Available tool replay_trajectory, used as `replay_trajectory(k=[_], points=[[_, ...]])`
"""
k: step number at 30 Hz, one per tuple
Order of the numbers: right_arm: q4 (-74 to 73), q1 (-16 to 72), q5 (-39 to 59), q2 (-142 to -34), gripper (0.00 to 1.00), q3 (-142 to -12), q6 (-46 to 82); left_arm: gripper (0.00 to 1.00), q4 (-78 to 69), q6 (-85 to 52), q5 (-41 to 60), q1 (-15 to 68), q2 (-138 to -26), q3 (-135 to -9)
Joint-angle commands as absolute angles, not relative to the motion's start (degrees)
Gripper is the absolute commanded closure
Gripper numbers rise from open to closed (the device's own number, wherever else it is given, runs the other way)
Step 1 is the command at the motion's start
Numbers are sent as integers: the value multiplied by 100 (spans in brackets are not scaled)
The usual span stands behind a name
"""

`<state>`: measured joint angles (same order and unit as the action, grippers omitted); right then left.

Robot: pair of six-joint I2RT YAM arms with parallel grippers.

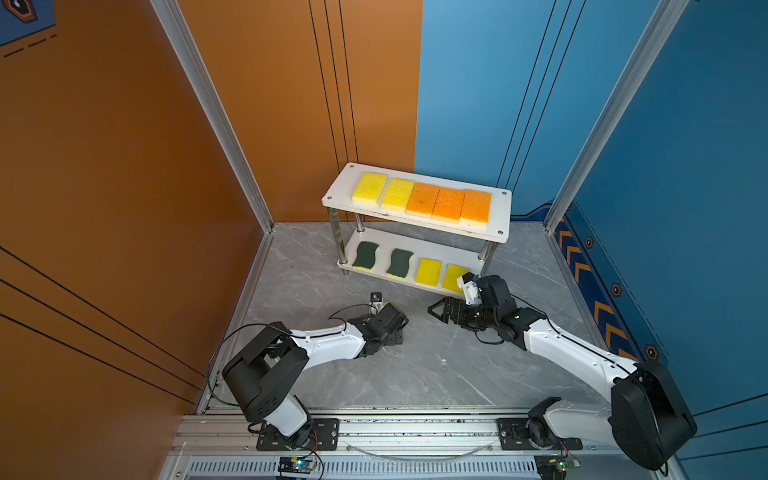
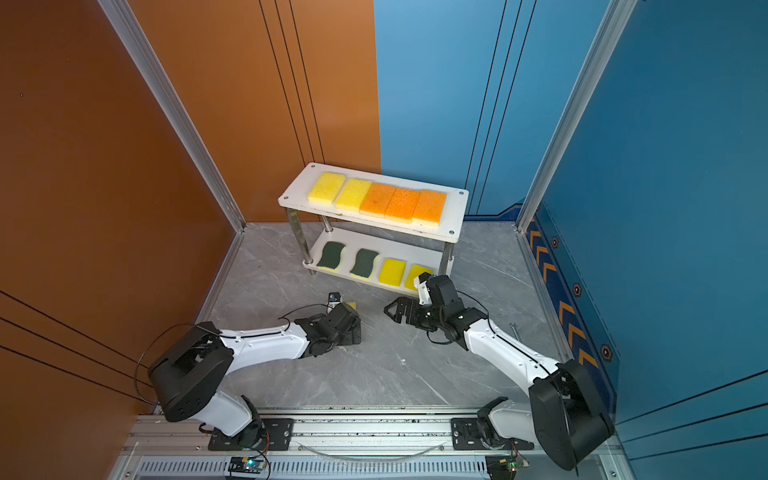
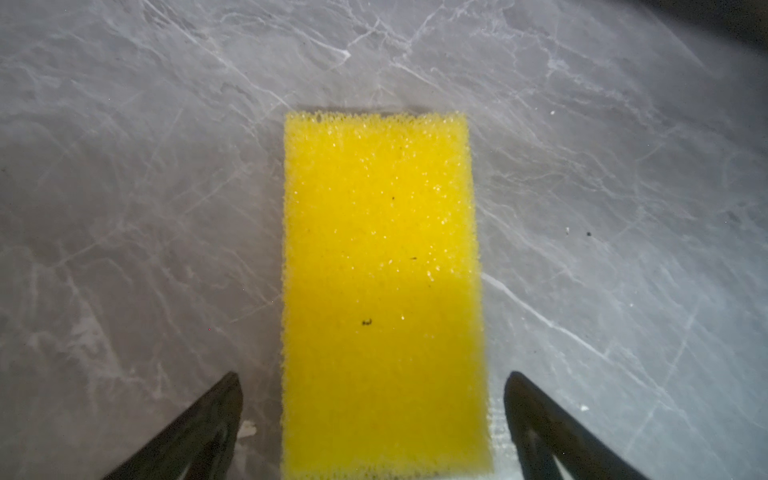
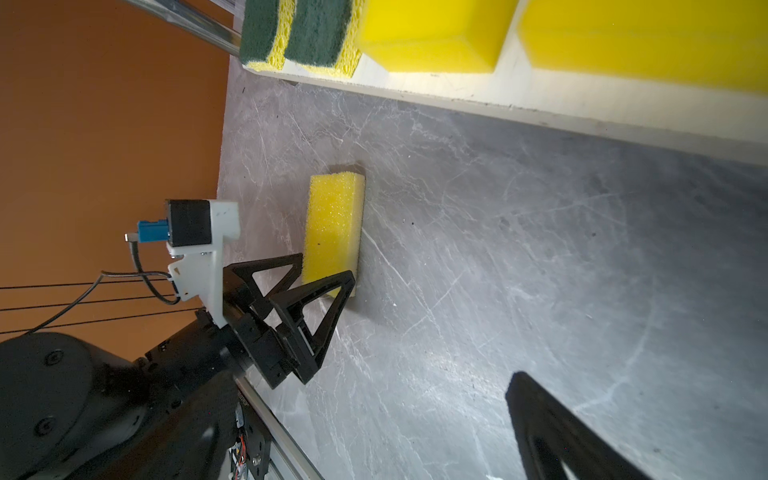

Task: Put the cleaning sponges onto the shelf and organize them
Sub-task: 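Lower the left gripper around the yellow sponge and close it, then lift the yellow sponge and carry it up to the top shelf end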

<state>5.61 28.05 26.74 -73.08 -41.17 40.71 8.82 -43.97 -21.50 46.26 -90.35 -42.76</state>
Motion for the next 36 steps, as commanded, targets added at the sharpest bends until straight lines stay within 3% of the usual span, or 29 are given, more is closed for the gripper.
replay_trajectory(k=[1, 9, 16, 22, 26, 36], points=[[626, 2776, 2645, -7182, 0, -4020, 3995, 6, 888, -4397, -2225, 4728, -9114, -4371], [598, 2777, 2654, -7233, 0, -3999, 3999, 12, 948, -4420, -2393, 4814, -9209, -4355], [551, 2775, 2663, -7282, 0, -3989, 4007, 33, 1003, -4455, -2415, 4834, -9325, -4389], [527, 2765, 2689, -7321, 0, -3990, 4013, 36, 1028, -4452, -2465, 4834, -9335, -4421], [505, 2768, 2689, -7338, 0, -3978, 4011, 43, 1028, -4296, -2434, 4834, -9276, -4450], [448, 2755, 2740, -7433, 0, -3964, 4017, 44, 1775, -3951, -2632, 4826, -8851, -4744]])
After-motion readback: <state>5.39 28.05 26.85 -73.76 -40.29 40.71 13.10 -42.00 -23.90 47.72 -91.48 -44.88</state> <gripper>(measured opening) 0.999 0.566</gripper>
